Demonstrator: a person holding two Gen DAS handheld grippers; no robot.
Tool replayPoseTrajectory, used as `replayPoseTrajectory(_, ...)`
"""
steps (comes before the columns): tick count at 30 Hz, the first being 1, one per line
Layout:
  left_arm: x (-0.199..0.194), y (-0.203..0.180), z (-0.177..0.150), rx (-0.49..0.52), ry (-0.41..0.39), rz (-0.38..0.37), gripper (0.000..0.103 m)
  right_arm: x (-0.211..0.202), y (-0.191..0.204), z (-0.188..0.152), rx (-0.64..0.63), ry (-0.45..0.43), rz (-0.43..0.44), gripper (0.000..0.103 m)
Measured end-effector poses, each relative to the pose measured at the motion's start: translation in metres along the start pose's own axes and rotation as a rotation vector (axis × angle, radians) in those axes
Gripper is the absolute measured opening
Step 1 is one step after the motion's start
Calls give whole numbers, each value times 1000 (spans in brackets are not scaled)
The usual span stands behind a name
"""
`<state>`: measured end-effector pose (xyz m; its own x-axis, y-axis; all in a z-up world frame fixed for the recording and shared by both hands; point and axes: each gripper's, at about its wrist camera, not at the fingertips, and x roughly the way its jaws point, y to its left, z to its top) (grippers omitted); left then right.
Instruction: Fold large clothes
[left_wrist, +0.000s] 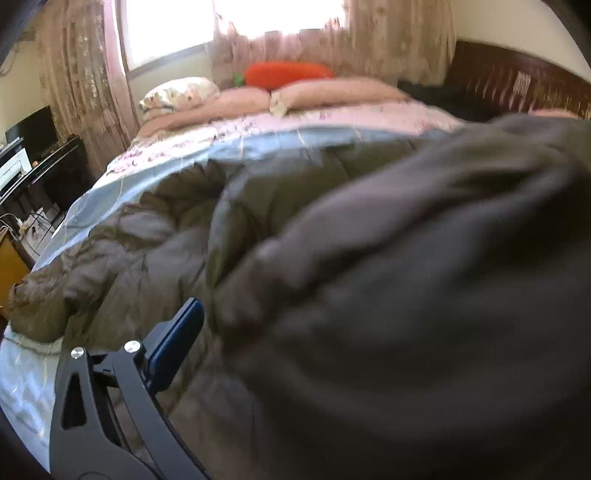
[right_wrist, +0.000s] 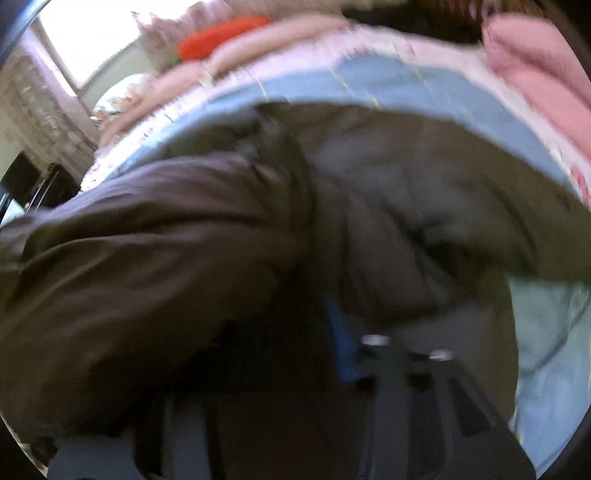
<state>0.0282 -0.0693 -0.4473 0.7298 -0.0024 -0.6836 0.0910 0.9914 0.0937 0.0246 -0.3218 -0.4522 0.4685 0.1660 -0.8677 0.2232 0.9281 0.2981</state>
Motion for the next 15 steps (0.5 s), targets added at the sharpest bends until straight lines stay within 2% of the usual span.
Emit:
replayPoseTrajectory(2, -13, -5, -9, 23, 64, -12, 101, -6, -3, -6, 25, 48, -7, 65)
replayPoseTrajectory(4, -32, -13, -15, 54, 125, -23, 101, -20, -7, -9, 26, 83, -50, 65)
replayPoseTrajectory(6, -57, -20, -18, 121, 193, -54, 101, -41, -3, -9, -29, 76, -142, 65)
replayPoseTrajectory(7, -75, -29, -14, 221, 231, -93, 101, -58, 7, -6, -105, 40, -203, 65)
replayPoseTrajectory(8, -97, -38, -8, 307, 211, -123, 101, -71, 15, 0, -181, 4, -231, 65)
replayPoseTrajectory(10, -138, -47, 0, 344, 105, -175, 101, -98, 41, 10, -353, -73, -268, 72)
replayPoseTrajectory(12, -153, -42, 26, 282, 39, -241, 101, -112, 56, 20, -393, -153, -245, 89)
replayPoseTrajectory(13, -150, -34, 42, 184, 0, -255, 101, -115, 64, 27, -384, -217, -196, 91)
replayPoseTrajectory(15, -118, -20, 50, -30, -23, -253, 101, -97, 73, 34, -370, -264, -155, 91)
